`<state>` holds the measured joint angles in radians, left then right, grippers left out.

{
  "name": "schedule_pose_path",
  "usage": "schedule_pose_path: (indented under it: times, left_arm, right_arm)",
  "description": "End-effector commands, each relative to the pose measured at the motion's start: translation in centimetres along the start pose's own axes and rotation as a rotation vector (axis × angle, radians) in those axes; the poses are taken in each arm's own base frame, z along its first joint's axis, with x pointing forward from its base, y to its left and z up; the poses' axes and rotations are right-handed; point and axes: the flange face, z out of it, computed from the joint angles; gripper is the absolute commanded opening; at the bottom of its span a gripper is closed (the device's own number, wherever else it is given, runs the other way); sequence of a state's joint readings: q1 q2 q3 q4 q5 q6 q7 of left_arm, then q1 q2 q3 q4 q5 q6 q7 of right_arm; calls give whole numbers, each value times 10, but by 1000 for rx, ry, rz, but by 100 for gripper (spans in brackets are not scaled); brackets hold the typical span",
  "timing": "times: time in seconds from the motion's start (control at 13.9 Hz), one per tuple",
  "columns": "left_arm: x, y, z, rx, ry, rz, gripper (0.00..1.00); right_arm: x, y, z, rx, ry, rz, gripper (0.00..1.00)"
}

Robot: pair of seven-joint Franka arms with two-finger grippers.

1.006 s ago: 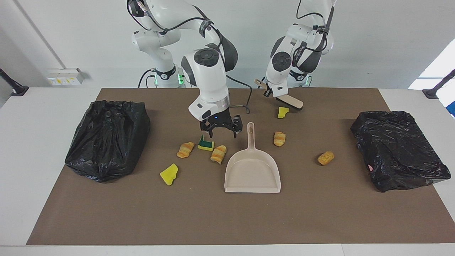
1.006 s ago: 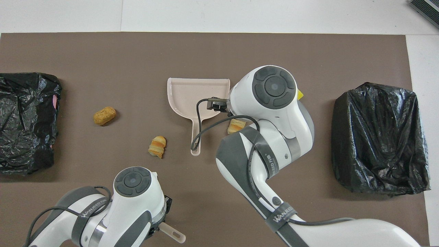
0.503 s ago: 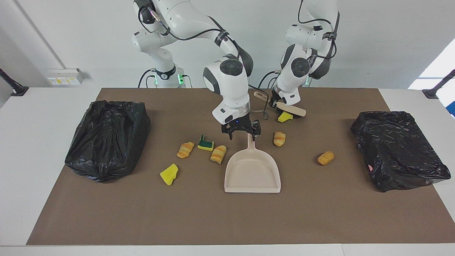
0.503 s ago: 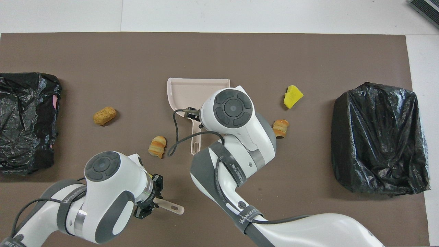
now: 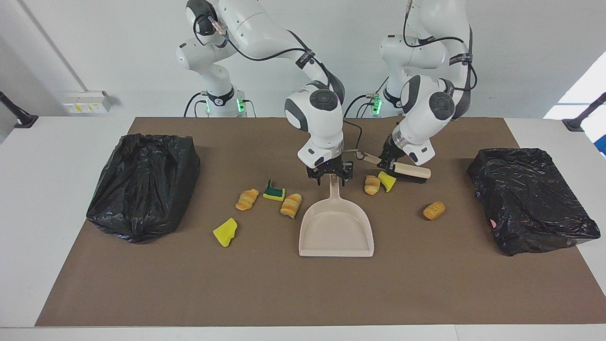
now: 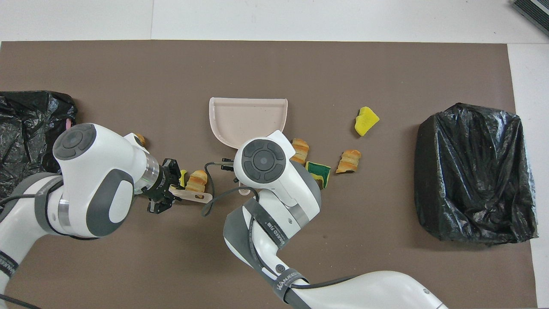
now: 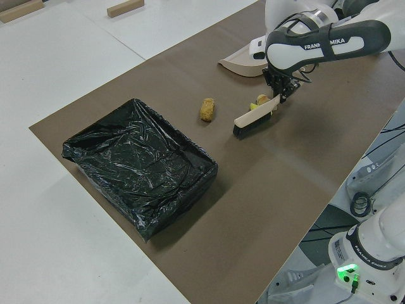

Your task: Sweep and dump trash in bin

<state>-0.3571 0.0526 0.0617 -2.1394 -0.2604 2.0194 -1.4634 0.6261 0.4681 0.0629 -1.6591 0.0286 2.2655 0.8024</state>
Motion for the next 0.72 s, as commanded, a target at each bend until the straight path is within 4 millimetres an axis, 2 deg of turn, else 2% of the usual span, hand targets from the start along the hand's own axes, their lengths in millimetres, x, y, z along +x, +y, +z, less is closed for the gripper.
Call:
schedule_pose_path:
  times: [0.0, 0.07, 0.22, 0.29, 0.43, 0.65]
  left_arm:
    - [13, 20, -27, 59, -28, 57, 0]
    - [20, 16, -36, 80, -33, 80, 0]
    - [29, 7, -46, 132, -2, 165, 0]
    - [38, 5, -56, 148, 27, 198, 0]
    - [57, 7, -74, 185, 15, 317, 0]
    - [78, 12, -77, 182, 112, 504, 0]
  right_arm:
    - [-5, 4, -3, -8, 14, -5, 39]
    - [-5, 4, -3, -8, 15, -15, 31]
    - [-4, 4, -5, -28, 25, -56, 7]
    - [-3, 5, -4, -46, 34, -83, 0]
    - [1, 8, -12, -47, 43, -100, 0]
    - [6, 18, -40, -56, 42, -124, 0]
